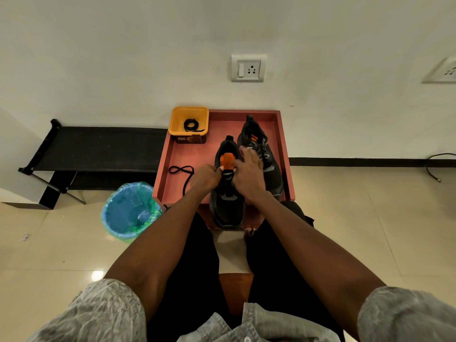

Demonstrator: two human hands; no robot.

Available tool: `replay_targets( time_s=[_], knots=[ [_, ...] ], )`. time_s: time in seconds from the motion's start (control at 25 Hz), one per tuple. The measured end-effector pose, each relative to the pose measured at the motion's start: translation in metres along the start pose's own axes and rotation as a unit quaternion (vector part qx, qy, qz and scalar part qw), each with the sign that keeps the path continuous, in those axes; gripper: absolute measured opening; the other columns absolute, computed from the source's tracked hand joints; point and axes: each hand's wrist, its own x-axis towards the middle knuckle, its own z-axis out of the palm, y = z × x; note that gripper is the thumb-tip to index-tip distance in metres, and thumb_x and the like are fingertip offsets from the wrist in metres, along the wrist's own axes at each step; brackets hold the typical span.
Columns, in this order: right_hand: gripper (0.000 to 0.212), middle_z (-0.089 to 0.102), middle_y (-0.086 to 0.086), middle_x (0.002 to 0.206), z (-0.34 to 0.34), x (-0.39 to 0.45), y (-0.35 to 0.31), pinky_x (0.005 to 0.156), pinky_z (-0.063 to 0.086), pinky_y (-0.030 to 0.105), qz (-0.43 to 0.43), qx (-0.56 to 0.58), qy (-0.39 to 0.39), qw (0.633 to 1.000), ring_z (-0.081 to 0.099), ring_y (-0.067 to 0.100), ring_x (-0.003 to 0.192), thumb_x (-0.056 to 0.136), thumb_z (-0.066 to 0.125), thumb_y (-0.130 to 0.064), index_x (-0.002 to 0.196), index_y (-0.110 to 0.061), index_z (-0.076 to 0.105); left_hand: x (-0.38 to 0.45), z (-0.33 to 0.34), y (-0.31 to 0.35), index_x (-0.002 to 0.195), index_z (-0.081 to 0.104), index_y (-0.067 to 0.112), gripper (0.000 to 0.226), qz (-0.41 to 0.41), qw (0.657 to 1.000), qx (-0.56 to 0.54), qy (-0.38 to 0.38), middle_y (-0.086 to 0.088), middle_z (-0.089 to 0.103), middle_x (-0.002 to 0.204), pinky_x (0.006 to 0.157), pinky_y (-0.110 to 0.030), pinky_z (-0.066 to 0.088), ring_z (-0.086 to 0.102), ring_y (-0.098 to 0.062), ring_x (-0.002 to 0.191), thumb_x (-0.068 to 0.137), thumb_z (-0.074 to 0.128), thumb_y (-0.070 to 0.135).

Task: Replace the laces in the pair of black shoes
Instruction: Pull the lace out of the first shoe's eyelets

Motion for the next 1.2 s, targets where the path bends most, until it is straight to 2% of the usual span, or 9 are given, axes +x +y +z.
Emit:
replay_targets(
  time_s=[0.12,0.36,0.48,0.64,0.76,0.88,1.0,1.08,1.2],
  knots=[
    [0.04,0.022,0.012,0.158,0.013,0.0,-0.01,0.117,0.025,0.053,-0.059,-0.047,-0.115,0.991,0.012,0.032,0.148,0.088,0.062,-0.015,0.128,-0.015,0.062,0.001,-0.001,0.001,0.061,0.049,0.013,0.041,-0.011,1.0,0.007,-0.006,-0.006,0.055,0.063,0.051,-0.03,0.032,0.05,-0.022,0.055,0.097,0.049,0.032],
    [0.04,0.032,0.015,0.149,0.022,0.0,-0.01,0.092,0.051,0.044,-0.039,0.024,-0.117,0.992,0.044,0.033,0.128,0.092,0.056,-0.004,0.13,0.001,0.046,0.0,0.002,0.004,0.061,0.048,0.014,0.041,-0.005,1.0,0.026,-0.004,-0.006,0.056,0.063,0.05,-0.03,0.032,0.052,-0.023,0.057,0.098,0.047,0.031],
    [0.023,0.049,0.007,0.117,0.017,-0.008,-0.01,0.065,0.051,0.04,0.101,0.248,-0.03,0.963,0.059,0.03,0.084,0.095,0.036,-0.006,0.117,-0.005,0.041,0.0,0.002,0.002,0.06,0.045,0.015,0.041,-0.008,1.0,0.022,0.006,-0.006,0.053,0.064,0.05,-0.031,0.032,0.05,-0.025,0.058,0.098,0.046,0.029],
    [0.034,0.055,0.009,0.112,-0.011,-0.001,0.013,0.074,0.053,0.031,0.352,0.354,0.135,0.856,0.059,0.026,0.102,0.087,0.046,0.006,0.119,-0.006,0.047,-0.003,-0.002,-0.001,0.058,0.041,0.015,0.045,-0.008,1.0,-0.012,0.015,-0.003,0.047,0.057,0.05,-0.028,0.028,0.042,-0.019,0.05,0.101,0.045,0.029],
    [0.051,0.037,0.017,0.147,-0.018,0.0,0.031,0.109,0.043,0.043,0.288,0.18,0.094,0.936,0.04,0.033,0.135,0.084,0.056,0.002,0.133,-0.006,0.046,-0.005,0.0,-0.001,0.058,0.041,0.015,0.048,0.005,1.0,-0.014,0.009,-0.002,0.047,0.056,0.05,-0.028,0.027,0.042,-0.019,0.049,0.1,0.048,0.037],
    [0.029,0.057,0.013,0.123,-0.005,-0.001,0.024,0.09,0.052,0.042,0.207,0.183,0.02,0.961,0.059,0.03,0.11,0.091,0.057,-0.018,0.119,-0.01,0.054,-0.011,0.002,0.005,0.056,0.041,0.015,0.054,0.005,1.0,-0.007,0.006,-0.002,0.046,0.054,0.049,-0.028,0.026,0.044,-0.022,0.052,0.098,0.051,0.049],
    [0.039,0.063,0.008,0.102,0.008,-0.002,0.014,0.071,0.048,0.037,0.182,0.173,-0.085,0.964,0.062,0.027,0.09,0.09,0.063,-0.039,0.114,-0.01,0.052,-0.016,-0.004,0.002,0.058,0.047,0.013,0.063,0.021,0.999,0.03,0.009,-0.002,0.05,0.055,0.051,-0.029,0.032,0.047,-0.02,0.051,0.095,0.043,0.063],
    [0.046,0.062,0.009,0.104,0.012,-0.001,0.013,0.076,0.052,0.041,0.187,0.17,-0.127,0.959,0.061,0.028,0.092,0.088,0.064,-0.043,0.117,-0.011,0.05,-0.02,-0.014,-0.013,0.073,0.062,0.012,0.068,0.031,0.99,0.133,0.02,-0.007,0.063,0.071,0.07,-0.037,0.046,0.058,-0.023,0.068,0.099,0.027,0.063],
    [0.042,0.063,0.011,0.105,0.014,0.004,0.015,0.082,0.055,0.046,0.178,0.18,-0.144,0.957,0.063,0.031,0.093,0.086,0.063,-0.04,0.114,-0.011,0.051,-0.019,-0.024,-0.032,0.105,0.066,0.008,0.054,0.059,0.953,0.271,0.124,-0.015,0.065,0.107,0.1,-0.048,0.035,0.057,-0.032,0.103,0.103,0.025,0.043]
  ],
)
